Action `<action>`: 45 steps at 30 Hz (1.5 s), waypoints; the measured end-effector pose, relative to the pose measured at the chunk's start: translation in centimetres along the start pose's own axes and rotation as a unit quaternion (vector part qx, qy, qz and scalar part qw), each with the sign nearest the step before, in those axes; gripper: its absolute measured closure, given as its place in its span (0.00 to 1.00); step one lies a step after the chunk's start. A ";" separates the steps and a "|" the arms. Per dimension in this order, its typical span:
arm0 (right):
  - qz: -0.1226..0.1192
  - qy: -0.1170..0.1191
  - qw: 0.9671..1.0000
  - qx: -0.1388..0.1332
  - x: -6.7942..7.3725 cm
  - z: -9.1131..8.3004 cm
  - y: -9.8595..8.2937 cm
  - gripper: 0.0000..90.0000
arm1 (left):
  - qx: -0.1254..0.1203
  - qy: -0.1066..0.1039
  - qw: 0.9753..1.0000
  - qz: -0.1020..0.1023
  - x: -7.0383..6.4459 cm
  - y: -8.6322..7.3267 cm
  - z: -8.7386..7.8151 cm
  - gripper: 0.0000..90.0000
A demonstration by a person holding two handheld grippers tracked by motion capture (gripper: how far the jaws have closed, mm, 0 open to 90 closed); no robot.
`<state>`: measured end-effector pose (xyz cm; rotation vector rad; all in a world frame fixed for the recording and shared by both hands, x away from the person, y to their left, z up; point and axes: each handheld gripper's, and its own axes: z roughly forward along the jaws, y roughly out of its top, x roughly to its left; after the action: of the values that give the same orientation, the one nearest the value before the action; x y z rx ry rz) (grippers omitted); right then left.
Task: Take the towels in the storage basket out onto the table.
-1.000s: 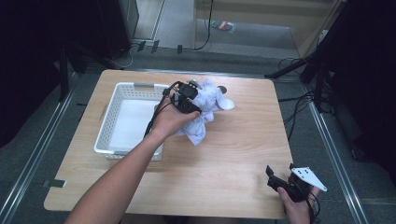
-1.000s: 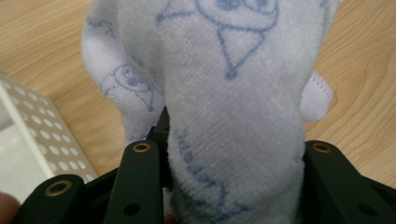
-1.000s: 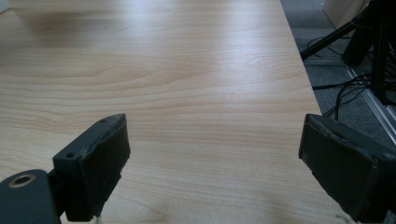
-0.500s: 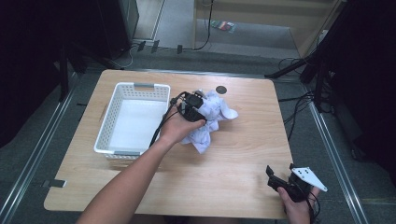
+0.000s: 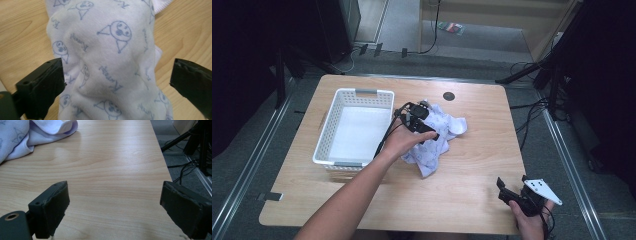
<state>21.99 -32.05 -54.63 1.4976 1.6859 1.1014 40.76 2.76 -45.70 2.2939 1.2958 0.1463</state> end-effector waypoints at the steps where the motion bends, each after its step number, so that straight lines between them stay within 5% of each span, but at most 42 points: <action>1: 0.001 0.000 1.000 0.001 0.0 0.0 0.0 0.10 | -0.007 0.000 1.000 0.001 0.1 -0.1 -0.4 0.00; 11: 0.000 -0.002 1.000 0.004 0.1 0.0 0.0 0.10 | -0.049 0.003 0.999 -0.008 1.8 -1.3 -3.8 0.00; 25: -0.004 -0.003 1.000 0.007 0.2 0.1 0.0 0.10 | -0.089 0.036 0.995 -0.019 4.7 -5.1 -8.9 0.00; 33: -0.006 -0.004 1.000 0.008 0.3 0.1 0.1 0.10 | -0.108 0.056 0.992 -0.036 6.7 -7.5 -11.0 0.00; 45: -0.007 -0.005 1.000 0.009 0.3 0.2 0.1 0.10 | -0.148 0.095 0.983 -0.055 9.1 -12.0 -14.1 0.00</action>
<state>22.14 -31.76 -54.65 1.4974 1.7027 1.0714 31.77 20.55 -40.45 1.9896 1.3870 0.4954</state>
